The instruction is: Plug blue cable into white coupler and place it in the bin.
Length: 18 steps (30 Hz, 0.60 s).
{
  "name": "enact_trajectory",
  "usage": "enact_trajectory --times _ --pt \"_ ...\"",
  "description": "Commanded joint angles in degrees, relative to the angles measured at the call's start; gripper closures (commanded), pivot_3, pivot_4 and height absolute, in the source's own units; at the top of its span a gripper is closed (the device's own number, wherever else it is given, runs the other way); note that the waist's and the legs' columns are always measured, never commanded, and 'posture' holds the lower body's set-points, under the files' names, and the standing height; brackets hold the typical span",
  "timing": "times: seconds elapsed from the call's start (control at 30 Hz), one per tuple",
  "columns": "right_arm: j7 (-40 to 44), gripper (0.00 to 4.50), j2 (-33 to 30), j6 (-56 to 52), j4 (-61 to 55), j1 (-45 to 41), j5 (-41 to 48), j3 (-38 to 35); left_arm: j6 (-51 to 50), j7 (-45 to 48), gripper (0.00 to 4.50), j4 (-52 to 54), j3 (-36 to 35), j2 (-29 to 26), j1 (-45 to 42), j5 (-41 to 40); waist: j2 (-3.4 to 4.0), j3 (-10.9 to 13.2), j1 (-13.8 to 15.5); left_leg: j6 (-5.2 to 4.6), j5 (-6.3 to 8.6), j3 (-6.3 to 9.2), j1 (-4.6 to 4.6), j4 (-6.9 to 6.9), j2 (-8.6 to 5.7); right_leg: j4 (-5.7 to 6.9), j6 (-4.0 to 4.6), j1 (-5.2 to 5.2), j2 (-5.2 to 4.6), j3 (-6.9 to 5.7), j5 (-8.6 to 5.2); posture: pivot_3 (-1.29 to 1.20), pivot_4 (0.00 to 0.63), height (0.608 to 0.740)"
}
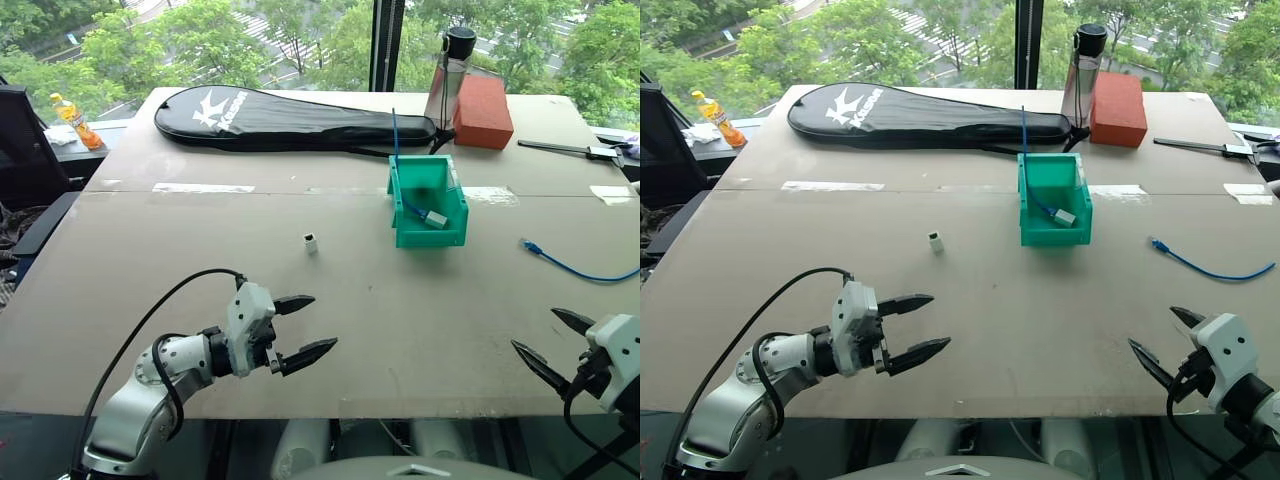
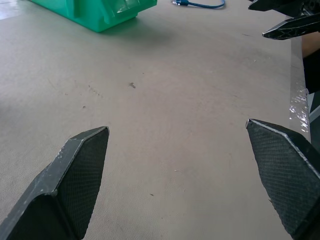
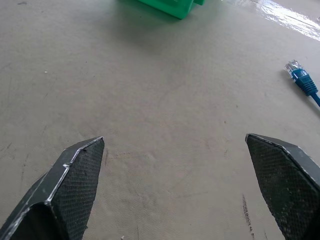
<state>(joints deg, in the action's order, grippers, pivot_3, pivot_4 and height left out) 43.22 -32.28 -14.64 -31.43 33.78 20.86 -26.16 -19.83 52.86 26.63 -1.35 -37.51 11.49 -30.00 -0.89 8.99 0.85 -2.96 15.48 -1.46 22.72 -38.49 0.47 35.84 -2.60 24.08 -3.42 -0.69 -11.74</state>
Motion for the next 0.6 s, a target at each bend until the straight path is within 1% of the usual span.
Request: enact_trajectory --times 0.03,0.1,0.13,0.2,0.3,0.4,0.43,0.53,0.6 --pt "-2.4 0.04 0.5 -0.9 -2.3 -1.7 1.6 -1.4 -0.9 0.0 0.00 1.5 -1.0 0.4 -2.0 -2.7 0.00 0.0 0.0 0.00 0.00 0.00 0.00 0.00 0.00 0.00 0.00 0.00 0.00 0.00 0.00 0.00 0.150 0.740" --pt "-6.0 0.04 0.1 -5.8 -4.5 -5.5 2.9 -0.8 -3.0 -0.6 0.00 2.0 -1.0 1.2 -4.2 -5.1 0.00 0.0 0.0 0.00 0.00 0.00 0.00 0.00 0.00 0.00 0.00 0.00 0.00 -0.01 0.00 0.00 0.150 0.740" --pt "-7.4 0.04 -1.0 -8.3 -5.4 -6.8 2.3 -0.6 -3.5 -0.5 0.00 2.3 -0.8 1.2 -4.9 -5.4 0.01 0.0 0.0 0.00 0.00 0.00 0.00 -0.02 0.00 0.00 0.00 -0.01 0.01 -0.01 0.01 0.00 0.150 0.740" --pt "-9.8 0.04 -3.5 -16.2 -6.6 -10.1 3.9 -1.2 -4.3 0.0 0.00 2.8 -0.3 1.3 -6.4 -6.3 0.04 0.0 -0.1 0.00 0.00 -0.04 -0.03 -0.08 0.00 0.03 0.02 -0.02 0.01 0.01 0.03 0.00 0.150 0.740" --pt "-10.1 0.04 -9.1 -26.5 -5.7 -16.4 7.4 -1.3 -3.6 1.9 0.00 3.6 1.2 1.1 -8.9 -6.3 0.03 0.0 0.0 0.00 0.00 -0.03 -0.02 -0.05 -0.01 0.02 0.17 -0.02 0.29 -0.01 0.10 0.00 0.150 0.740" --pt "-10.1 0.04 -15.6 -34.5 -2.4 -23.7 8.2 0.9 -1.1 5.2 0.00 4.6 3.6 -0.2 -10.9 -4.0 0.05 0.0 0.0 -0.01 0.00 -0.12 0.04 -0.06 -0.09 0.02 0.27 0.03 0.30 0.09 0.17 0.00 0.150 0.740" --pt "-9.9 0.04 -18.0 -36.3 -0.3 -26.5 7.6 2.3 -0.7 5.7 0.00 4.8 4.1 -0.4 -11.7 -3.6 0.02 0.0 0.0 -0.01 -0.01 -0.13 0.04 -0.07 -0.10 0.01 0.27 0.03 0.30 0.10 0.17 0.00 0.150 0.740" --pt "-6.3 0.04 -24.3 -36.9 8.8 -35.8 5.2 8.8 -0.2 6.8 0.00 4.6 5.0 -0.7 -13.9 -3.3 0.02 0.0 -0.1 -0.02 0.00 -0.11 0.02 -0.06 -0.10 0.00 0.28 0.00 0.35 0.08 0.17 0.00 0.150 0.740" --pt "-4.3 0.04 -26.6 -36.2 14.0 -40.9 3.9 12.6 0.1 7.6 0.00 4.4 5.2 -0.9 -14.5 -3.1 0.03 0.0 -0.1 -0.02 -0.01 -0.16 0.02 -0.07 -0.10 0.00 0.27 0.03 0.37 0.12 0.17 0.00 0.150 0.740"
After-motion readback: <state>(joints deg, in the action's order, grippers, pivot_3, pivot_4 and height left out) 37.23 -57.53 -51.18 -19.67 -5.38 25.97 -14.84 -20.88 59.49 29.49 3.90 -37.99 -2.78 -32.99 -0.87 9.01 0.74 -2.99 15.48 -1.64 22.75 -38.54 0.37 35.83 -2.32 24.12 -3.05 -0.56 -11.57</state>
